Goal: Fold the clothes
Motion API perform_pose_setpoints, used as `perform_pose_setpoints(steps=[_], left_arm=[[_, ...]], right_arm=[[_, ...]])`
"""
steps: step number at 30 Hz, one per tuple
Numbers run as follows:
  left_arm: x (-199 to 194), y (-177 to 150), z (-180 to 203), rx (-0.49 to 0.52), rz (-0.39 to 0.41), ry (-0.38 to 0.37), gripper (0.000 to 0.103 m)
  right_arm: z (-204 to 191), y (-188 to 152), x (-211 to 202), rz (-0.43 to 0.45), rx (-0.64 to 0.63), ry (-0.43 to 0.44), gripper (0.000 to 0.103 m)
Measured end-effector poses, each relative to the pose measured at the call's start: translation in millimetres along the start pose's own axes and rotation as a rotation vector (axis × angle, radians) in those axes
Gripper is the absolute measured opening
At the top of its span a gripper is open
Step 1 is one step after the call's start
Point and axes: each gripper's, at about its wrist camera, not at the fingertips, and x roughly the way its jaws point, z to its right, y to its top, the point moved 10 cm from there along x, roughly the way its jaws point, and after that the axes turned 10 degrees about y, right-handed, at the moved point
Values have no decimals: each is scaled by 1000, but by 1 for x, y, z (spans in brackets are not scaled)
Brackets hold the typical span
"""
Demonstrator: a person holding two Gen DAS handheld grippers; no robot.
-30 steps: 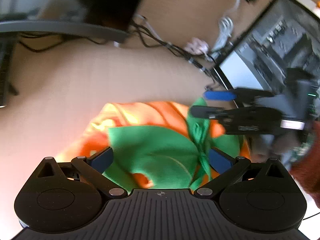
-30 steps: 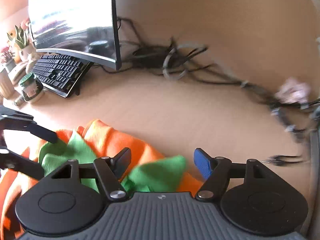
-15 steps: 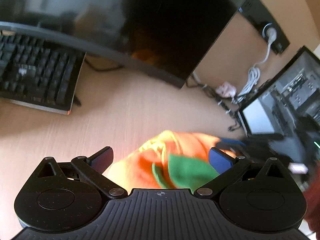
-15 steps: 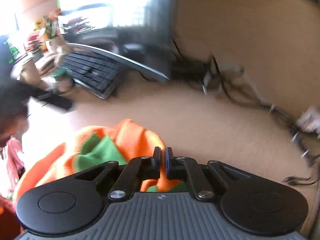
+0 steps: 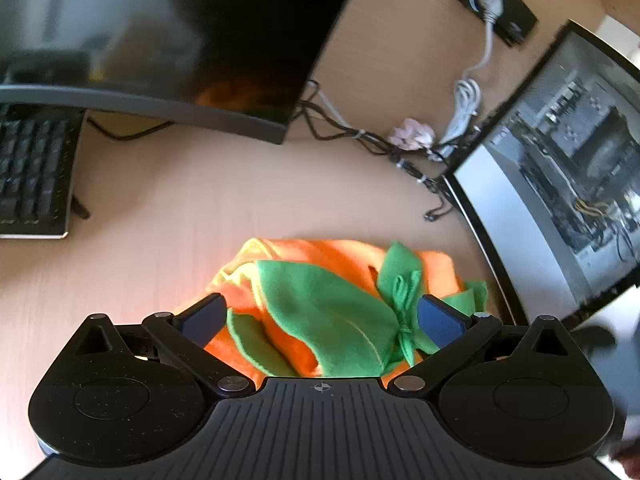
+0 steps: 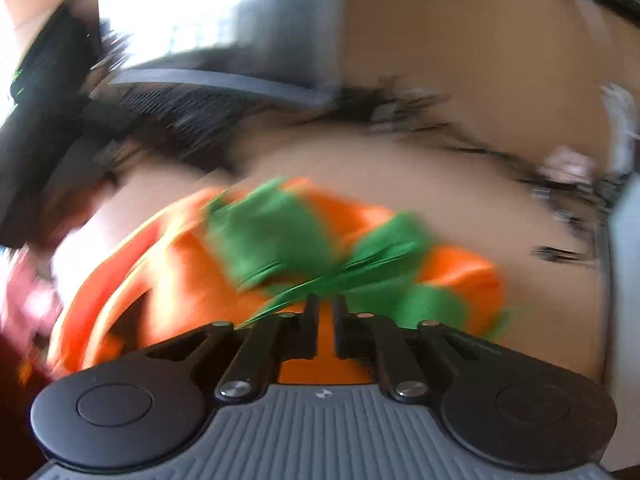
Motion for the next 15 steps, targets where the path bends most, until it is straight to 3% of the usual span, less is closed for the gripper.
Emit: perform_pose_setpoints(steps=[4,6,8,12,15], left_arm=[[15,-9,15,12,-37,-63,103],[29,-18,23,35,-70,-59,103],[45,-28,25,76,-96,-3,103],[66,-42,25,146,-113,100,103],[68,-47,28,194,-94,125,103]], right_arm=[[35,26,8,48,45,-36,8],[42,32,25,27,27,-50,11],[55,30,46,-19,-14,-112,16],[75,0,77,-125,-46,-141,18],[71,-7,77,-102,-90,-146,18]])
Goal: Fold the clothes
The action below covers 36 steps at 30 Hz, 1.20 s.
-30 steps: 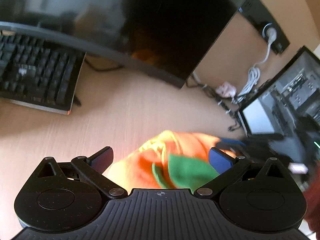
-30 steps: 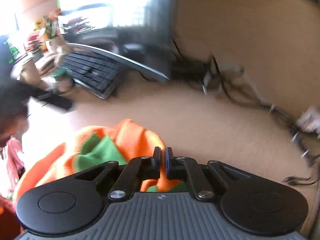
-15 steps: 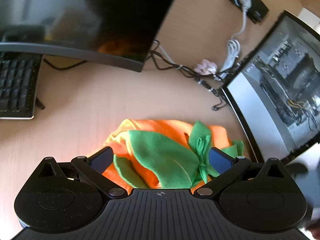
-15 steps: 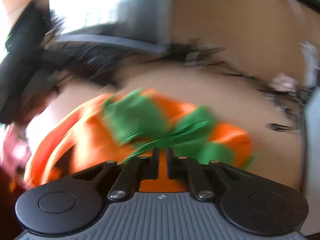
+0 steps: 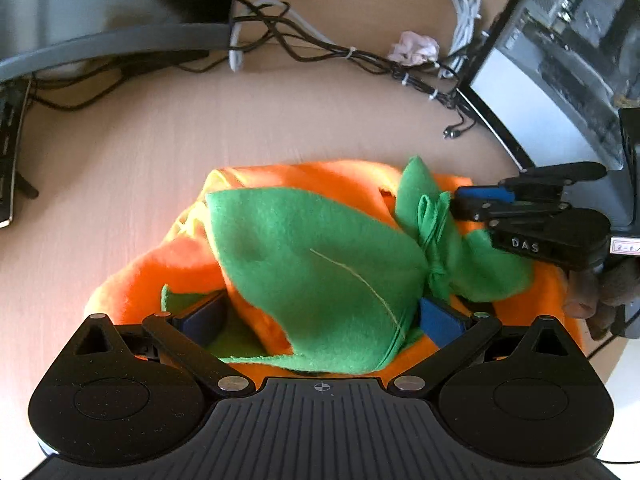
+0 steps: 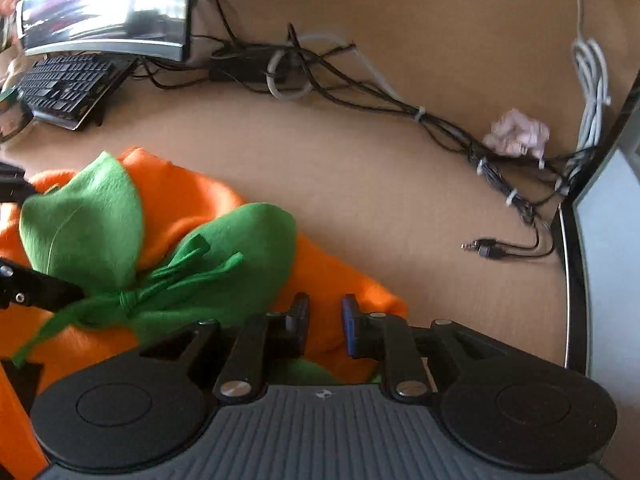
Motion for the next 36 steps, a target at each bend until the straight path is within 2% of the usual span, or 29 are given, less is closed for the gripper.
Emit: perform_pose_setpoints(steps=[5,9,20,25,26,27,29,33,36], left_arm=[[5,-8,3,50,17,26,103],[5,-8,3,41,14,15,103],[4,-8,1,30,1,-31,103],[4,-9,2,36,12,-27,103],[4,-9,2,33,11,-29,103],[4,-9,1,30,9,-31,103],[2,-8,-1,1,-1,-53,103],[-9,-2,-10,-104,-15,-133,103],[-25,5,-19,-191,-5,-189,103]], right_arm=[[1,0,1,1,12,4,18],[0,-1,1,-3,20,-19,18],[3,-4,2,5,68,-16,19],[4,-2,0,7,82,-1,20],[3,2,-3,10,86,19,28],[-1,10,-7,33,74,55,42],[-9,27,-17,84,43,129,58],[-24,62,-10,111,-12,248,60],[-23,73,20,75,-22,269,60]])
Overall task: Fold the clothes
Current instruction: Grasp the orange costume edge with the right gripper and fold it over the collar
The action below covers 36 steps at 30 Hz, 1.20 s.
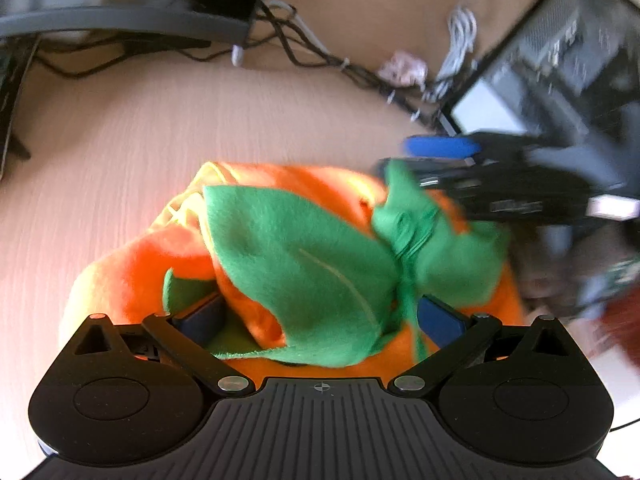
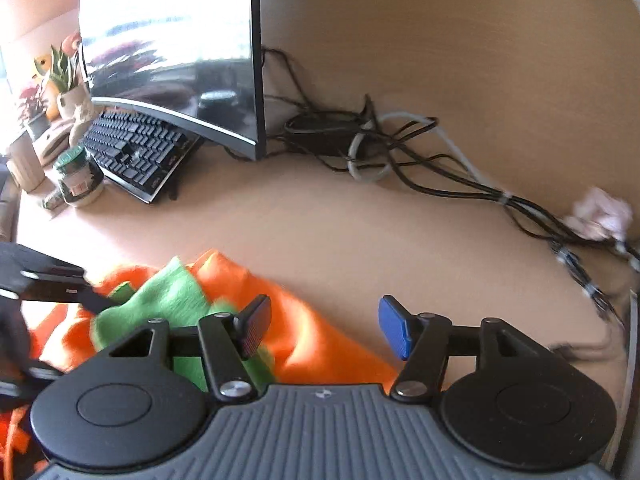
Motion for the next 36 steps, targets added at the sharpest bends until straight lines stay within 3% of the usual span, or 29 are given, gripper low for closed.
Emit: perform_pose_setpoints(steps=[4,7,8,9,12,16,21,25,29,32,34,36], left_arm=[[-30,9,-14,-64,56,8,103],[-51,13,-32,-120,100,35,103],[-57,14,-40,-144,110,44,103],[-61,16,-48,-169,118,51,103],[-69,20,-70,-237,128,70,103],[-83,34,-79,-259,165,51,103],[-79,47,-61,-193,174,3,103],[-47,26,-39,-70,90,12,103],[-24,-8,-29,132,22,94,103],[-20,-27,-29,224,11,132,103],[-20,-35,-33,246,9,139,103],[-22,-40,-37,253,9,140,103]], right_arm=[[4,-6,30,-70,46,80,60],[-6,-17,37,-109,47,147,39],[-9,-19,36,-107,40,149,29],[-14,-20,34,-106,33,150,12],[-34,-11,9,-72,-34,107,5],[-85,2,-50,-3,-151,126,4],[-144,-56,-67,-95,-127,156,4],[-175,-104,-57,-166,-49,165,5],[-178,-98,-93,-98,15,181,7],[-152,-79,-133,15,95,61,16],[-126,-86,-142,28,133,-67,26],[-104,-100,-142,5,157,-192,27]])
